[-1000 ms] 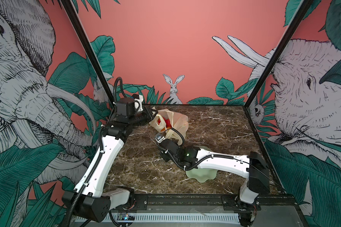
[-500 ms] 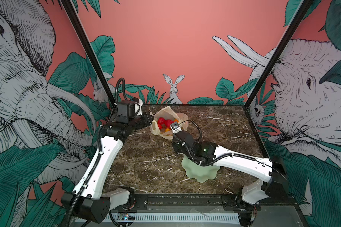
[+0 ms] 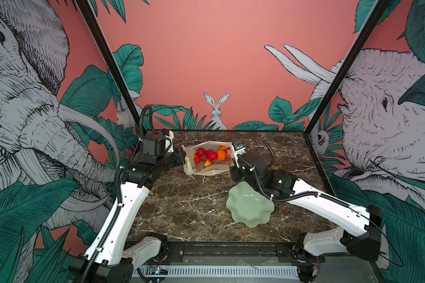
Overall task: Take fruits out of the plastic bag
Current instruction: Adjust the plastic bag at the center of the board.
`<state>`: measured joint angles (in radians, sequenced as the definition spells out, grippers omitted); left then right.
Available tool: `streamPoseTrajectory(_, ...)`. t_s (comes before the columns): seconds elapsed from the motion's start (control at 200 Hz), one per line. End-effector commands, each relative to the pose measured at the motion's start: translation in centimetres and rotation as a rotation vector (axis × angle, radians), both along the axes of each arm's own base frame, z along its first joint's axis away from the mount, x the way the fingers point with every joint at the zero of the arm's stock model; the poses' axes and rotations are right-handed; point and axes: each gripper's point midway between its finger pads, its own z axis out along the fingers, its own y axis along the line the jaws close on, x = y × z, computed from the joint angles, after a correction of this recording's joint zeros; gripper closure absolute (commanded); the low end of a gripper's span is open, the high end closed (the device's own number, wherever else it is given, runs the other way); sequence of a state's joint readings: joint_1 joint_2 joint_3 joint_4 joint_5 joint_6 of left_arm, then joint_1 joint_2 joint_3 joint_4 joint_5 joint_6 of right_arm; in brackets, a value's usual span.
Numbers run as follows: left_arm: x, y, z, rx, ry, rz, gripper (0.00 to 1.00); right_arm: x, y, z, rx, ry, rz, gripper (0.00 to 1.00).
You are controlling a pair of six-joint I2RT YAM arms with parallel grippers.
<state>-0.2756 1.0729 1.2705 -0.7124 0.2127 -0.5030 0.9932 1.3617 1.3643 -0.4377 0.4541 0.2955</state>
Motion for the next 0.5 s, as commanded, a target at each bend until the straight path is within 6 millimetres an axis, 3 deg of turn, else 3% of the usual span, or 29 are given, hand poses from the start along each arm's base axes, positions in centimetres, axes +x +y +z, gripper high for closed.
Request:
streamPoseTrajectory(0.0,-0.9,1.2,-0.8,0.059,-0.024,0.029,1.0,1.6,-1.2,2.9,0.011,-0.007,0.006,0.98)
streamPoseTrajectory(0.12,-1.3,2.1,-1.2,0.131,-0.048,0.03,1.0,4.3,-2.0,4.2,-0.047,-0.017,-0.02,0.98)
streamPoseTrajectory(0.28,-0.5,2.2,0.4,0.194,-0.099,0.003,1.0,7.7,-3.0,6.5,-0.051,-0.053,-0.078,0.98)
streamPoseTrajectory(0.365,0.9,1.9,1.3,0.218,-0.126,-0.01,1.0,9.3,-3.7,8.1,-0.029,-0.066,-0.104,0.98)
streamPoseTrajectory(0.395,1.5,1.7,1.7,0.224,-0.134,-0.013,1.0,10.4,-3.3,7.6,-0.04,-0.048,-0.106,0.98)
streamPoseTrajectory(0.495,4.3,0.5,4.0,0.213,-0.167,-0.042,1.0,12.4,-3.7,9.1,-0.047,-0.056,-0.11,0.97)
